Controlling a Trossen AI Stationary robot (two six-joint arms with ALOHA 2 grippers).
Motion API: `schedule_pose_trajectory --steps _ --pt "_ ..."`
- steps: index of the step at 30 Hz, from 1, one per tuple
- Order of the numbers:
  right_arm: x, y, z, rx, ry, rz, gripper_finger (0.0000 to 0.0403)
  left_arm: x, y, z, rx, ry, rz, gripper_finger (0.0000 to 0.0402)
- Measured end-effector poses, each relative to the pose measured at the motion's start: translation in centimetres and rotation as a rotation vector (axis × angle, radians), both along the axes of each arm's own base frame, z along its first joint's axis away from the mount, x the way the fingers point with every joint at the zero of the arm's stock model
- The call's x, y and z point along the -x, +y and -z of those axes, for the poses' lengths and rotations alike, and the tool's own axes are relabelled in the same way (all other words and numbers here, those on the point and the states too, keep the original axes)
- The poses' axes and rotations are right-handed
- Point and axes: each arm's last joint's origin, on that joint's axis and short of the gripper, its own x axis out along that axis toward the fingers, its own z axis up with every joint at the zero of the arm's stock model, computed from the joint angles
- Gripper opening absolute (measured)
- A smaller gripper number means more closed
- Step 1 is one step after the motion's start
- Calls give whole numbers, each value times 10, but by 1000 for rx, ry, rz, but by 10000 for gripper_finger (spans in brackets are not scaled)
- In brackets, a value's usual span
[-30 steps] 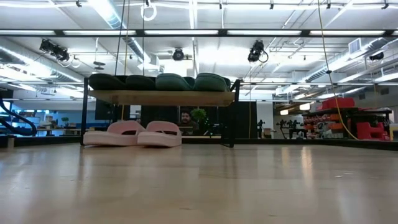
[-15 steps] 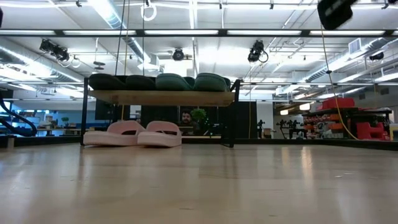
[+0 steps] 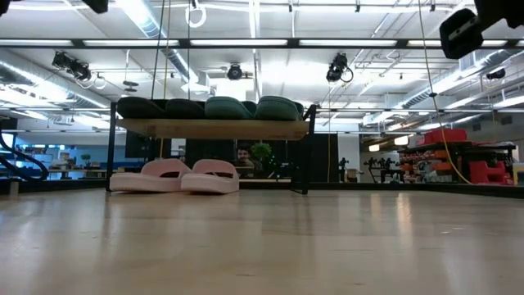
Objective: Pick and place slides into the shelf
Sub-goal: Return to Home Position
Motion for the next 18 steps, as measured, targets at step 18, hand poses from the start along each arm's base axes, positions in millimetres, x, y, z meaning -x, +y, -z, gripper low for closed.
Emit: schedule_pose_trajectory --steps 18 --pt "17 -12 4 58 -7 128 14 -9 27 54 37 -1 -61 29"
